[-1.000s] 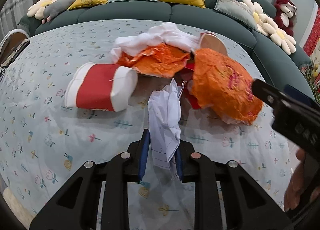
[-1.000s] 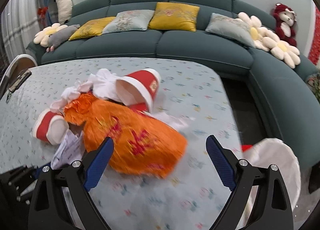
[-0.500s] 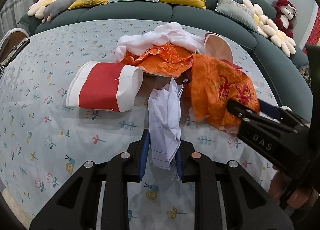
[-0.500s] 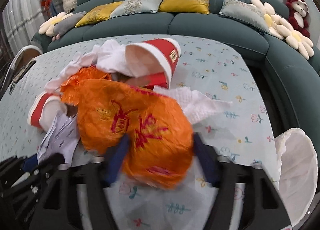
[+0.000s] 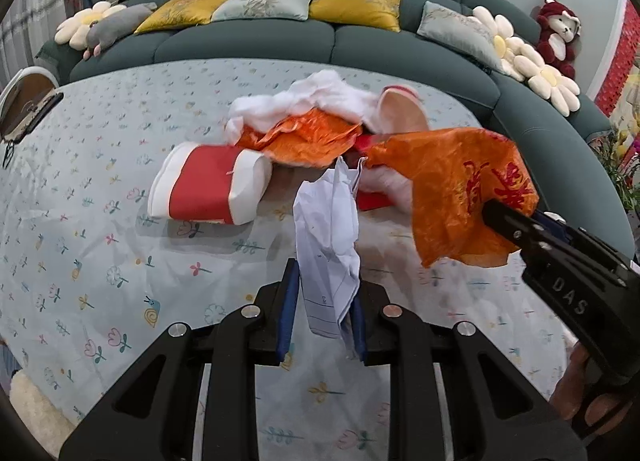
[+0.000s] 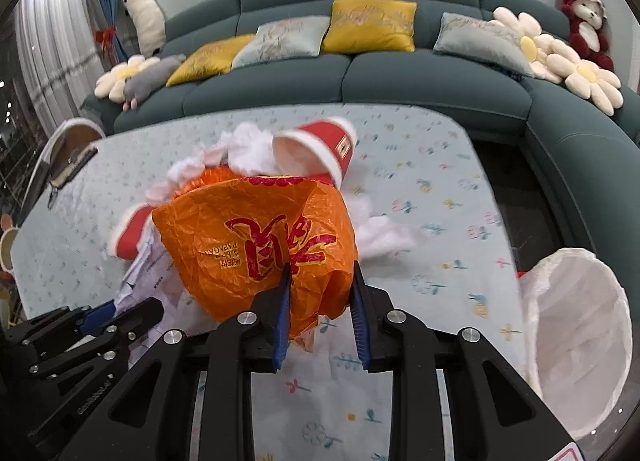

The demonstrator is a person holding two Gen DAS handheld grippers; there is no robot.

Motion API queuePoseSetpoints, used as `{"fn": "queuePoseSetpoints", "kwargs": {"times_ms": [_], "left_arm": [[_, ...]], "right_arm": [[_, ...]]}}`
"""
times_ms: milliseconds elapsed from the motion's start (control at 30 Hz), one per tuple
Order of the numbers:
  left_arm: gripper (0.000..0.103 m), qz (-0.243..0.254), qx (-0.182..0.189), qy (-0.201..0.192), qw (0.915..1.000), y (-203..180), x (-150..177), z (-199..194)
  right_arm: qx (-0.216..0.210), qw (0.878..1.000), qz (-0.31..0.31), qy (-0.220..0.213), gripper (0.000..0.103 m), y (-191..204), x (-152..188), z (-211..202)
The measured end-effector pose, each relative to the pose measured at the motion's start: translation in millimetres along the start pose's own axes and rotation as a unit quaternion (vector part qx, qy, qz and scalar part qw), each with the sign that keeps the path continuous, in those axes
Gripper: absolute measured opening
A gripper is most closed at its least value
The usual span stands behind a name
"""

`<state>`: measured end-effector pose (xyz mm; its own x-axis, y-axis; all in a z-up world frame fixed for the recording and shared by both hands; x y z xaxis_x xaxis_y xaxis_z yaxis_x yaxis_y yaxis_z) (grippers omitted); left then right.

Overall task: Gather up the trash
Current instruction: 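Carry the paper and orange bag over the white bin and open both tools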

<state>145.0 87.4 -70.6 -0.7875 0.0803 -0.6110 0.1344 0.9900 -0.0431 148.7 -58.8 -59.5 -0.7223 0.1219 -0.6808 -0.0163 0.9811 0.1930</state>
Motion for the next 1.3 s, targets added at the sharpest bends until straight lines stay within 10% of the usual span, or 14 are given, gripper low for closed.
{"fn": "queuePoseSetpoints", "kwargs": {"times_ms": [700, 1300], "left_arm": [[0.023, 0.084, 0.072, -0.008, 0.9938, -102.8, 5.4, -35.8], [0.023, 0.208, 0.217, 0.029, 0.9533, -286.6, 29.5, -23.7]], "right_arm": [[0.114, 0.987, 0.095, -0.067, 0.026, -121.2, 18.4, -93.8], [0.213, 0.957, 0.187, -0.067, 0.032, -252.8, 72.2, -137.6]]}}
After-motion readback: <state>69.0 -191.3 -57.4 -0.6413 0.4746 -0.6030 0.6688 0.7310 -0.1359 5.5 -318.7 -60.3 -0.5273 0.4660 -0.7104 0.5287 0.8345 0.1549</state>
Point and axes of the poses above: each gripper's, at about its wrist camera, not at the fingertips, and z roughly the way its jaws point, y to its left, x to its underside, the point moved 7 cm from there along z, roughly the way its jaws point, and after that the axes turned 5 degrees about -x, right-handed, at the moved point
